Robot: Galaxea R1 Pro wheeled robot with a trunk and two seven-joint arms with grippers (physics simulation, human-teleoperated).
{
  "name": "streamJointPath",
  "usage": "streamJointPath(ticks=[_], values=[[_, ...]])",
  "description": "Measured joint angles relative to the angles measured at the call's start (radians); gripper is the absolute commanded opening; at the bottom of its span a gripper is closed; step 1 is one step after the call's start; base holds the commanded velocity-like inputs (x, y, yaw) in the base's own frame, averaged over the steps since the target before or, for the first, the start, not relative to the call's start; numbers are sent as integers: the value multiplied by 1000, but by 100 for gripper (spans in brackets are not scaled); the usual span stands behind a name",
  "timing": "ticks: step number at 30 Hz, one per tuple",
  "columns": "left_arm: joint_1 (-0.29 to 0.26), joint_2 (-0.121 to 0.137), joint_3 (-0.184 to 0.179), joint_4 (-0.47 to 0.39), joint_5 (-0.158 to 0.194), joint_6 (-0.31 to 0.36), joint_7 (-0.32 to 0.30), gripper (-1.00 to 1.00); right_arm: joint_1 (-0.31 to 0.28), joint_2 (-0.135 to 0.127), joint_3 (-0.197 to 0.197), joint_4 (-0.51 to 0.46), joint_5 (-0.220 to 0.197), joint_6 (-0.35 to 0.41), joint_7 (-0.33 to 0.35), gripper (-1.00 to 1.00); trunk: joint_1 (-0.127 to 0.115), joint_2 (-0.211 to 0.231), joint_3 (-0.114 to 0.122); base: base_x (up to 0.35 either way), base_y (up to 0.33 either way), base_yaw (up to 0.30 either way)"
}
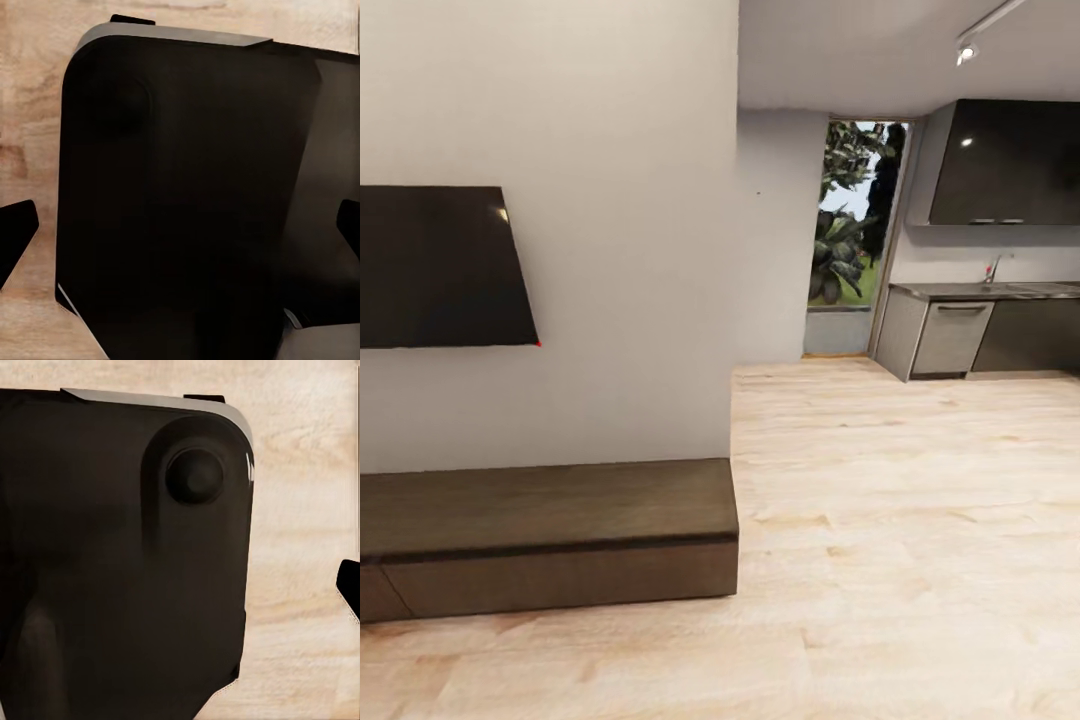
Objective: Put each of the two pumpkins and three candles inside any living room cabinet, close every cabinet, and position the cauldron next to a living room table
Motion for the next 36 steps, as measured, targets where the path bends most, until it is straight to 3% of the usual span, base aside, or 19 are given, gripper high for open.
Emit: streamJointPath(ticks=[6,19,25,28,30,31,32,36], values=[[0,1,0,-1,1,-1,-9,100,0,0,0,0,1,0,0,100,0,0,0,121,1,-4],[0,1,4,-16,9,-1,-12,100,0,0,0,0,3,-2,0,100,1,0,0,-62,30,44],[-7,3,6,-139,14,16,-3,100,0,0,1,0,4,-2,0,100,1,0,0,-1,1,4],[-23,6,7,-261,42,74,-1,100,0,0,2,0,5,-2,0,100,1,0,0,0,0,0],[-49,5,7,-371,81,183,0,100,0,0,2,0,5,-2,0,100,1,0,0,0,0,0],[-74,5,6,-453,101,279,1,100,0,0,3,0,5,-2,0,100,1,0,0,0,0,0],[-91,5,6,-503,111,332,2,100,0,0,3,-1,6,-2,0,100,1,0,1,0,0,0],[-170,5,7,-592,131,432,2,100,0,0,1,-2,5,-29,-1,100,1,0,0,0,0,0]])
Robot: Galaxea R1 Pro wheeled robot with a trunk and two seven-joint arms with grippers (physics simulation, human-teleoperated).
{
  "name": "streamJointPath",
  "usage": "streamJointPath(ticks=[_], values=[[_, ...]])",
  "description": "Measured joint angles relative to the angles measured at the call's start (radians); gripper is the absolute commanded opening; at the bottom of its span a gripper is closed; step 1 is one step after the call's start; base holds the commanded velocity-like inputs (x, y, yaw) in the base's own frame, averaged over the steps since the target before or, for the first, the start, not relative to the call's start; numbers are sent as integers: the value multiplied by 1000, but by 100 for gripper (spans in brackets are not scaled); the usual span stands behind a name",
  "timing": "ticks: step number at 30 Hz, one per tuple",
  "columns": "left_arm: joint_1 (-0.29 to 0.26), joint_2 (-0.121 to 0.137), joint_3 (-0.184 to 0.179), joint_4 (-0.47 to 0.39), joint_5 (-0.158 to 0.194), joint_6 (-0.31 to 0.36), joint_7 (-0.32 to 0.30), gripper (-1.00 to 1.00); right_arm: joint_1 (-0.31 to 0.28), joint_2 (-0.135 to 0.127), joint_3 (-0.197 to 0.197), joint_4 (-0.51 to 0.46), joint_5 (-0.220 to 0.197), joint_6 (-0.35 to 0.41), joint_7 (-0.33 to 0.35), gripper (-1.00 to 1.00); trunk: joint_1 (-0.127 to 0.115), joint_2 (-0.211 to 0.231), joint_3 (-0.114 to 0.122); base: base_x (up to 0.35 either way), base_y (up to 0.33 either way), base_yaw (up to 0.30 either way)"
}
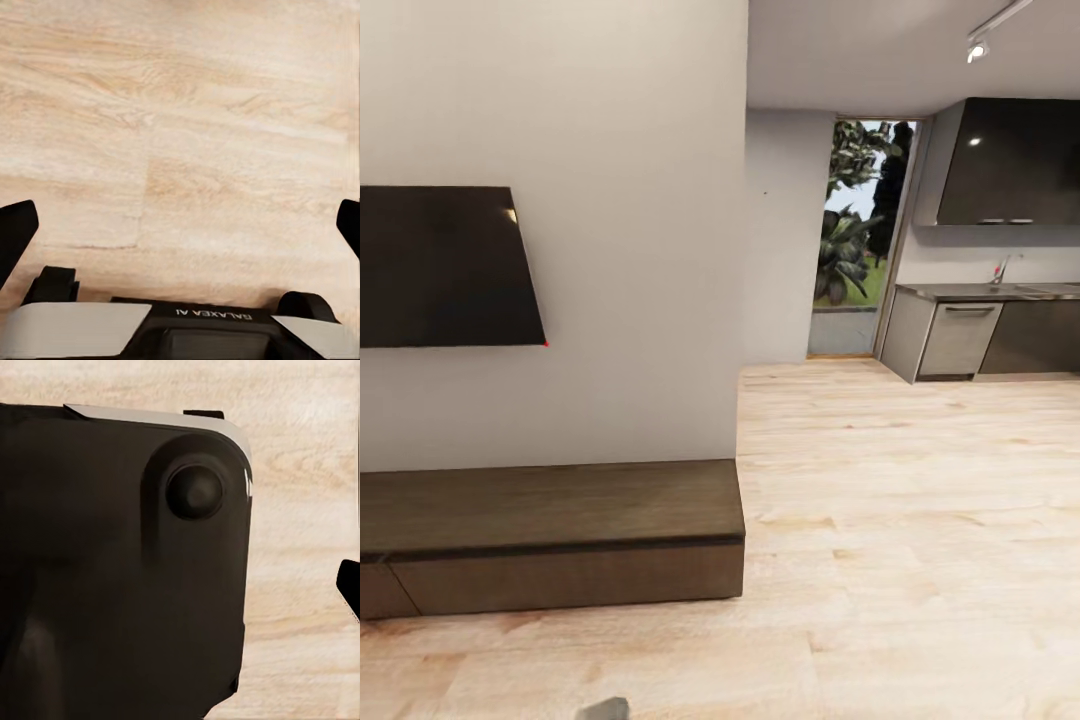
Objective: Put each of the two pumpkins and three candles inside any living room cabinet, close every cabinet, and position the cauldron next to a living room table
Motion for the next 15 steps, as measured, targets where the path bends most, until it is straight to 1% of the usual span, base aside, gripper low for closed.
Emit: streamJointPath(ticks=[1,4,9,10,11,12,13,15], values=[[-18,-1,0,-7,2,9,0,100,0,0,-1,1,0,-12,-2,100,0,0,0,0,0,0],[-44,-3,0,-19,3,19,-1,100,0,0,-1,1,-1,-32,-5,100,0,0,0,0,0,0],[-55,-4,1,-43,8,24,-10,100,0,0,-2,-1,-2,-42,-8,100,0,0,0,0,0,0],[-57,-4,0,-111,65,30,-15,100,0,-1,-3,-2,-2,-41,-3,100,0,0,0,0,0,0],[-57,-4,-1,-148,93,42,-16,100,0,-1,-4,-10,-1,-41,-1,100,0,0,0,0,0,0],[-57,-3,-2,-183,122,69,-17,100,0,-1,-4,-30,-1,-40,0,100,0,0,0,0,0,0],[-57,-2,-4,-221,148,108,-17,100,0,-1,-3,-60,-1,-38,0,100,0,0,0,0,0,0],[-57,1,-4,-307,189,199,-16,100,0,-2,-3,-130,-1,-29,1,100,0,0,0,0,0,0]])
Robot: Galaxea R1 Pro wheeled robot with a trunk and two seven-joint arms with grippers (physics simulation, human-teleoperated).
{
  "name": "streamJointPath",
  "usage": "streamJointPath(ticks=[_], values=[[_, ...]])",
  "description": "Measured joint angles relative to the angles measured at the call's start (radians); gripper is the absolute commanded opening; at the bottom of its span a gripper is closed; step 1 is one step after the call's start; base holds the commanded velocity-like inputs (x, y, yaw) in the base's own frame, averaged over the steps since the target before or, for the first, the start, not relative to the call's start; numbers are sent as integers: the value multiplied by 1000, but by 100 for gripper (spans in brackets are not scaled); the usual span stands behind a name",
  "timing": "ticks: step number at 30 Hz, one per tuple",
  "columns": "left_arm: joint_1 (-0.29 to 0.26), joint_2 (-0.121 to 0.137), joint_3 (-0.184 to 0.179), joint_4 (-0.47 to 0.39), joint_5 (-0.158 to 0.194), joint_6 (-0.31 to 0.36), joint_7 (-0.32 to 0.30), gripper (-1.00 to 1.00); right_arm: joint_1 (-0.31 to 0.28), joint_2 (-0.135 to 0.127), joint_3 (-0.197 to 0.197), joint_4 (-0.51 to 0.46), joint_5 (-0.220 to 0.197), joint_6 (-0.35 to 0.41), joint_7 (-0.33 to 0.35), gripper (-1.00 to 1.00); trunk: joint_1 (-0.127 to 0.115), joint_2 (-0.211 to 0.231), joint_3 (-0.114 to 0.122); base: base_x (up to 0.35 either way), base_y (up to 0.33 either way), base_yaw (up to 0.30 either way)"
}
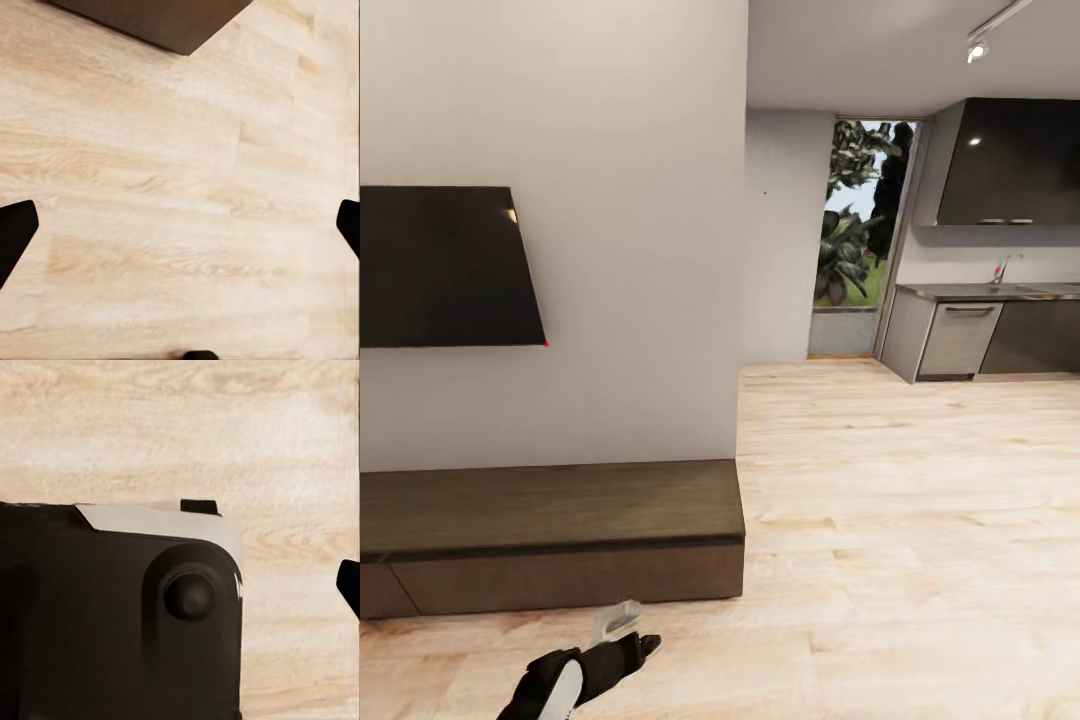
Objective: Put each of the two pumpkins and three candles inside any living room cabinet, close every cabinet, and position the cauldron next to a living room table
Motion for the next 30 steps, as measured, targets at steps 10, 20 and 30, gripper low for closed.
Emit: streamJointPath(ticks=[10,20,30], values=[[-71,11,5,-230,164,154,9,100,0,2,-2,-242,-4,45,-2,100,0,0,0,0,0,0],[-134,50,176,-197,380,204,12,100,0,5,-2,-316,-7,44,-13,100,0,0,0,0,0,0],[-136,68,408,-64,452,194,15,100,0,8,0,-321,-2,30,-57,100,0,0,0,0,0,0]])
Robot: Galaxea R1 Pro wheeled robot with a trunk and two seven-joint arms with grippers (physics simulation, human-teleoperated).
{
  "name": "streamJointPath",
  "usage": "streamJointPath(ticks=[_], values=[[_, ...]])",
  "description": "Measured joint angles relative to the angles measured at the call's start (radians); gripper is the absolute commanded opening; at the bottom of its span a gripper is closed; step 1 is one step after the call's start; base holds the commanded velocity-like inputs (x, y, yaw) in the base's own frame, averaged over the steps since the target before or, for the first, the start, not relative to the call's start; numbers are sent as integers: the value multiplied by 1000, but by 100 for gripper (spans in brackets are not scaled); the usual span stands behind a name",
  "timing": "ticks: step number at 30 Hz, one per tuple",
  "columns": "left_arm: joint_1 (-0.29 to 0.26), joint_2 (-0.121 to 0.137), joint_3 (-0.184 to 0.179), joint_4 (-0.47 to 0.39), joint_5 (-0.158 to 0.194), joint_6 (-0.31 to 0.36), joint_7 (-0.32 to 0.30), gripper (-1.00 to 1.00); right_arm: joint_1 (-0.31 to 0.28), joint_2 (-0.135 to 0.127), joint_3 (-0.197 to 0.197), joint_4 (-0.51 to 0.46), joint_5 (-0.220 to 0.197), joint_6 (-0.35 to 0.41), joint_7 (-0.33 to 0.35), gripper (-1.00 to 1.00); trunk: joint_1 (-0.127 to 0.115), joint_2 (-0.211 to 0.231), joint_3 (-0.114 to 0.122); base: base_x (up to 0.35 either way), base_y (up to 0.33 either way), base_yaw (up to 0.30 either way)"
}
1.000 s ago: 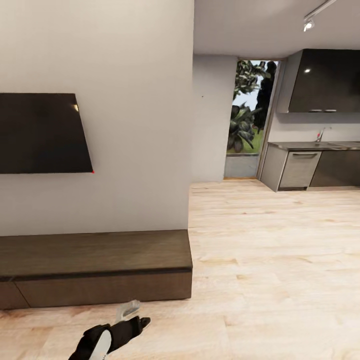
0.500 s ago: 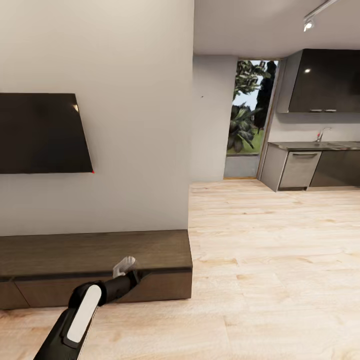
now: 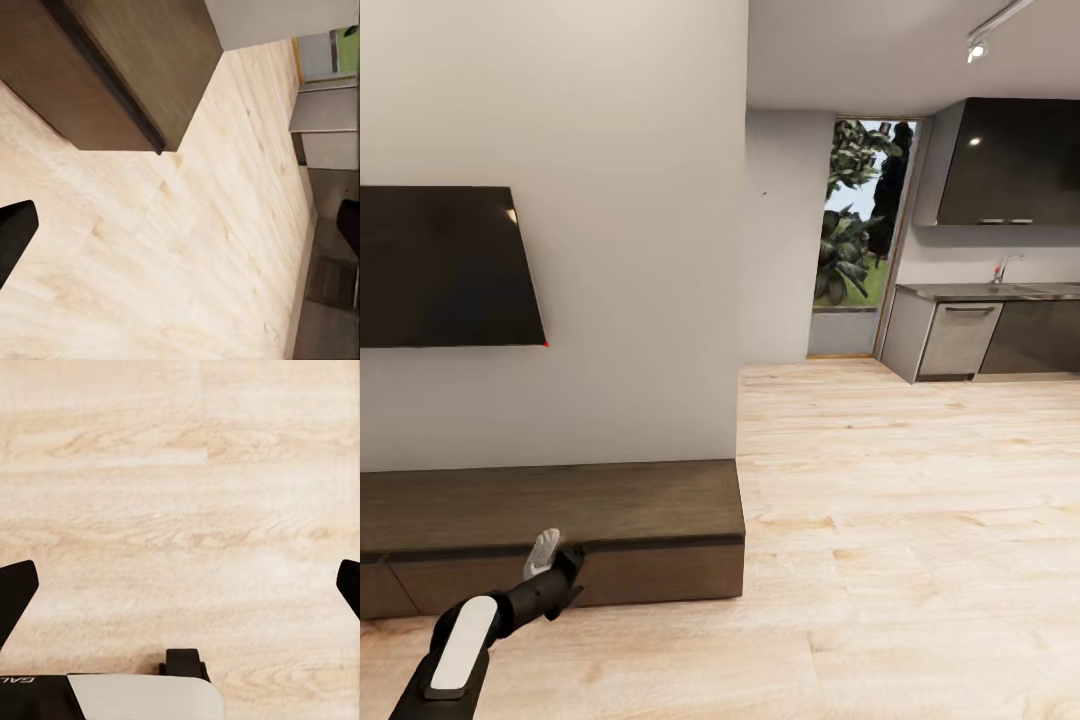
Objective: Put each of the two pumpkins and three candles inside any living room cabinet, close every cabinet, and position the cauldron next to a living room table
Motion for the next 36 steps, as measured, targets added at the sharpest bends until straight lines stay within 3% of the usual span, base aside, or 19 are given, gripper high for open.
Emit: streamJointPath(ticks=[2,5,9,12,16,18,23,29,36], values=[[0,-1,34,3,2,-2,0,100,0,0,-1,-14,-8,-1,0,100,0,0,0,0,0,0],[0,-1,55,4,4,-9,1,100,0,-1,-3,-58,-14,-2,19,100,0,0,0,0,0,0],[0,-1,65,5,5,-12,1,100,0,-3,-3,-208,-16,23,89,100,0,0,0,0,0,0],[0,-3,67,5,5,-23,2,100,-1,-4,-3,-457,-17,166,139,100,11,-21,-9,0,0,0],[0,-3,66,5,5,-31,2,100,0,-2,0,-674,-19,320,152,100,27,-49,-22,0,0,0],[0,-2,67,5,5,-33,2,100,0,-1,1,-741,-26,360,154,100,34,-63,-28,0,0,0],[0,-1,66,5,5,-34,2,100,0,-2,3,-789,-61,382,187,100,54,-98,-44,0,0,0],[-30,-2,66,-2,33,-38,2,100,0,-2,2,-860,-95,406,286,100,77,-140,-63,0,0,0],[-37,-7,64,4,55,-85,1,100,0,-1,33,-962,-155,446,310,100,103,-189,-85,0,0,0]])
